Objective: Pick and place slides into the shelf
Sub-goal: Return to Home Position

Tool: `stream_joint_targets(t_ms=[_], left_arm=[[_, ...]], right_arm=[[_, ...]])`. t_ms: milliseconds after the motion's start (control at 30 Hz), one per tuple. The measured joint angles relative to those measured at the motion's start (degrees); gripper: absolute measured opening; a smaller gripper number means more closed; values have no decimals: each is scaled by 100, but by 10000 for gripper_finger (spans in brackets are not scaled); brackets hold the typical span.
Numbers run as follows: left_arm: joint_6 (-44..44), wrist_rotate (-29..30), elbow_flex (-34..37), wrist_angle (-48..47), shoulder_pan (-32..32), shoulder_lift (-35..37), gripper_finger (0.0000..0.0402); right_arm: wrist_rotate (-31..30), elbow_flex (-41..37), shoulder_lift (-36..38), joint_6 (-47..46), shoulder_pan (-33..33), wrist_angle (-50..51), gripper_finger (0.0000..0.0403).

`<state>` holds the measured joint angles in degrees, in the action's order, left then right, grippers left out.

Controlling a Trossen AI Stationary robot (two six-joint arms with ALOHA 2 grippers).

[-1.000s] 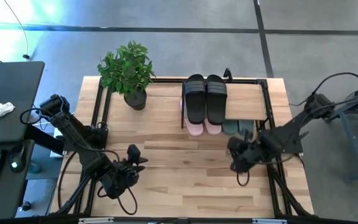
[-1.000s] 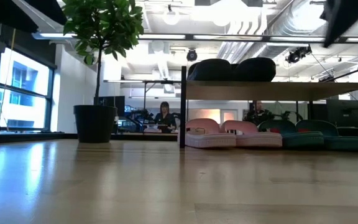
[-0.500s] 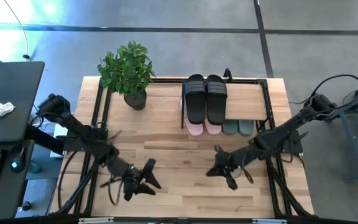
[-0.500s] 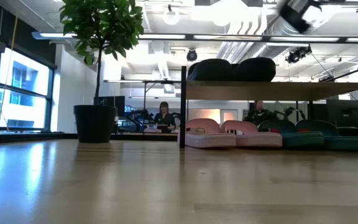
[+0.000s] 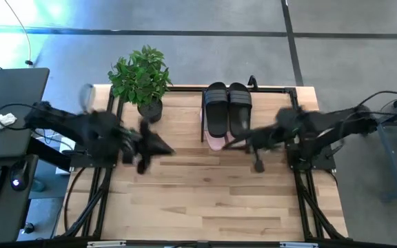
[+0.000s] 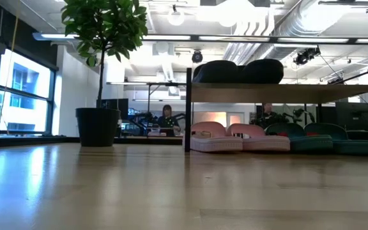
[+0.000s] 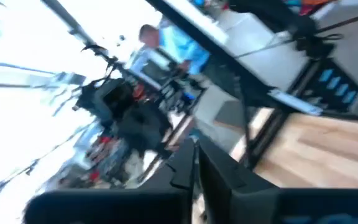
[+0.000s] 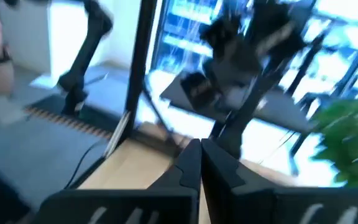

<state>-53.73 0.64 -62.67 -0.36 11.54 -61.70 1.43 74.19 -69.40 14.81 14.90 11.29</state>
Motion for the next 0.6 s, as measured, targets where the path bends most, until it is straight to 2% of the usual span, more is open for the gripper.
stream_joint_targets(t_ms=[133, 300, 433, 600], left_arm=[[-26, 2, -38, -356, -326, 904, 6], [-11, -2, 180, -629, -589, 1960, 17], [-7, 105, 420, -836, -637, 2662, 7], [39, 477, 820, -837, -628, 3609, 4]], right_arm=[[56, 383, 549, 263, -141, 326, 0], [-90, 172, 1525, 326, -178, 387, 0], [-160, -272, 2344, 271, -175, 310, 0], [-308, -1244, 3313, -6, -175, -248, 0]])
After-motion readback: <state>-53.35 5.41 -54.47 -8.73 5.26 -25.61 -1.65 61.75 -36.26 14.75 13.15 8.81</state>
